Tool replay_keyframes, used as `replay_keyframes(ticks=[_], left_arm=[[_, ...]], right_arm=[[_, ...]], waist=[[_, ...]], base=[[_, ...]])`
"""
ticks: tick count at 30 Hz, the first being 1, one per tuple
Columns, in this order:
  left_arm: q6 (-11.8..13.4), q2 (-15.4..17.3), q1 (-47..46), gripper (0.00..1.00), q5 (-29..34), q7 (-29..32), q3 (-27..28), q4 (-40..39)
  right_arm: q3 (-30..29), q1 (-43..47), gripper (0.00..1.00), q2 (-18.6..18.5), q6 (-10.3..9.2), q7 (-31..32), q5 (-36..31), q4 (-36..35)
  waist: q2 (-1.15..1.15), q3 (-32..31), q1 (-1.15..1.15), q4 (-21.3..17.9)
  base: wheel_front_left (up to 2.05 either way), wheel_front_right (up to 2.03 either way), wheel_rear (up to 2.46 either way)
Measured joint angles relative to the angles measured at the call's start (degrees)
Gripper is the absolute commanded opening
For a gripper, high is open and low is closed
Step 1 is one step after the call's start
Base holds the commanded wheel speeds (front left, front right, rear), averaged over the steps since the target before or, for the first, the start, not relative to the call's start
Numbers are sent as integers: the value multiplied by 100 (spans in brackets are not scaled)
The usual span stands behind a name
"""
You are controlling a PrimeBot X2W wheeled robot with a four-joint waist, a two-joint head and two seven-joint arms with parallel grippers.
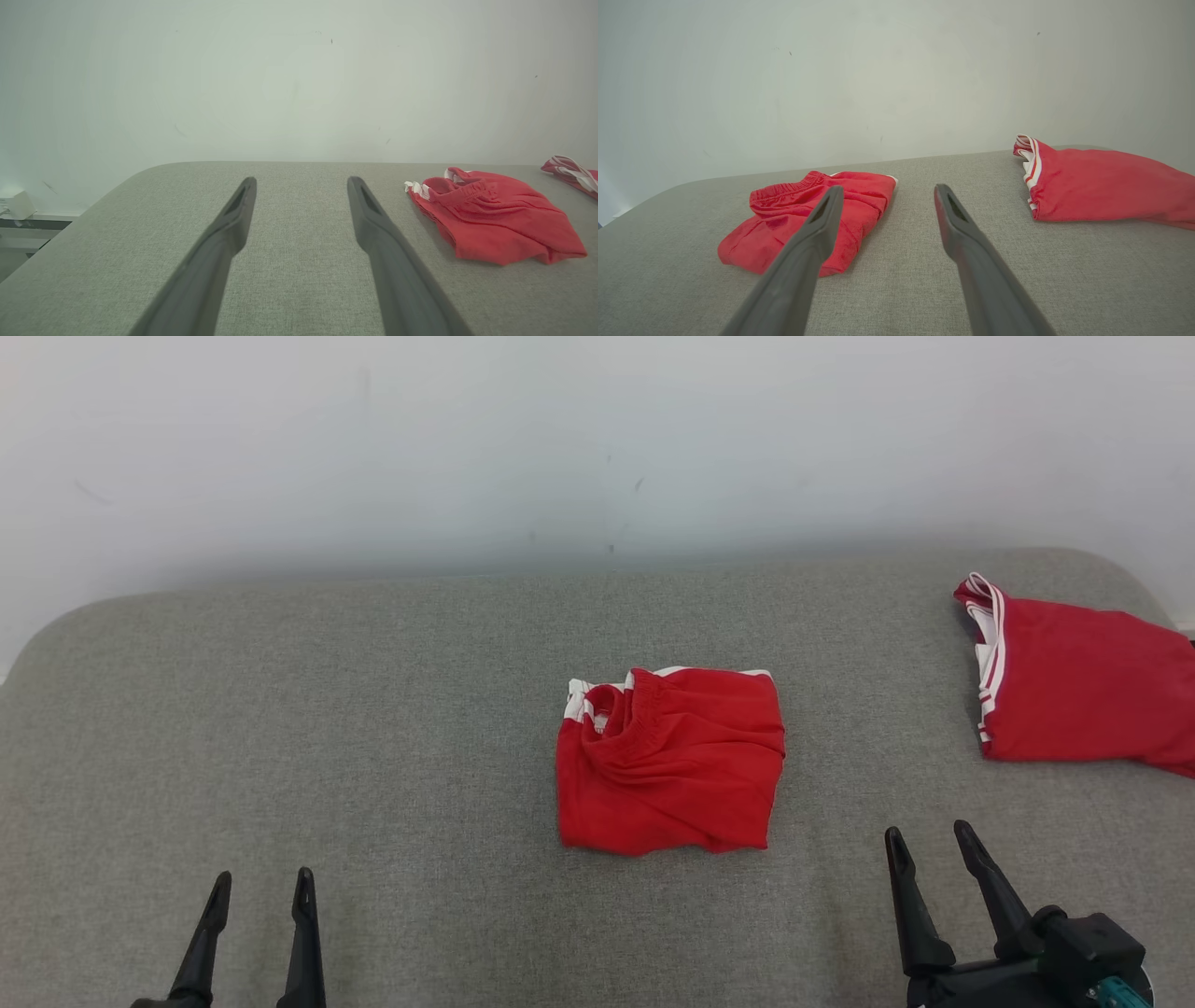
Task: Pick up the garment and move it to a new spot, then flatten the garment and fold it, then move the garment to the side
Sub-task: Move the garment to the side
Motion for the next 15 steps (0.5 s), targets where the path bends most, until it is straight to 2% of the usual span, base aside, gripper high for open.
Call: replay_keyframes(ticks=[15], left_arm=[[0,3,-10,100,-4,1,-21,-8]], right_arm=[[131,-309,100,-38,0,53,3,289]], waist=[[0,43,0,18]], base=[[0,0,0]])
